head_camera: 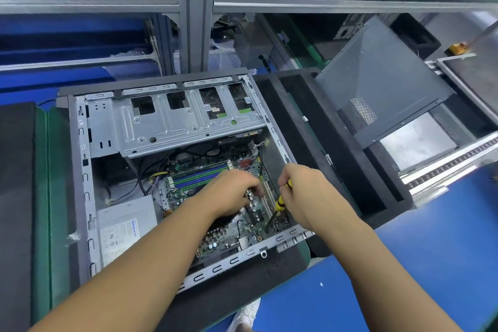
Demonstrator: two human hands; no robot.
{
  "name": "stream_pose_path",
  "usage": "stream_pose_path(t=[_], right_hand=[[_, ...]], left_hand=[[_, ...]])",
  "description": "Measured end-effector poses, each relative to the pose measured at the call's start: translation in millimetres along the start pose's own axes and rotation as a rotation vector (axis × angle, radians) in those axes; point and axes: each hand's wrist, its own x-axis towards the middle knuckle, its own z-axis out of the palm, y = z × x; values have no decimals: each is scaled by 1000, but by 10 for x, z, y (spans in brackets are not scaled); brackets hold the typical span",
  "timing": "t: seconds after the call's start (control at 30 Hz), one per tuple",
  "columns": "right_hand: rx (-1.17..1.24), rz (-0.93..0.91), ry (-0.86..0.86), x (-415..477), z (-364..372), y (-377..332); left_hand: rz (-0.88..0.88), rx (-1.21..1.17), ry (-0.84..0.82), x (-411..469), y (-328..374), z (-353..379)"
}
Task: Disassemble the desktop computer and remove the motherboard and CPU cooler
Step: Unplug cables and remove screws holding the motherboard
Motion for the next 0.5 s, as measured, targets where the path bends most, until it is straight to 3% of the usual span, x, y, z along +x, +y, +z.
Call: stream_pose_path(t=[0.1,0.23,0.5], right_hand=[[40,-4,30,2,-89,17],[102,0,122,14,-215,40],[198,23,228,49,-306,67]], left_hand=[[38,63,-93,-13,17,69],[72,25,-98,-8,4,71],[-12,-247,-34,-45,76,-19]])
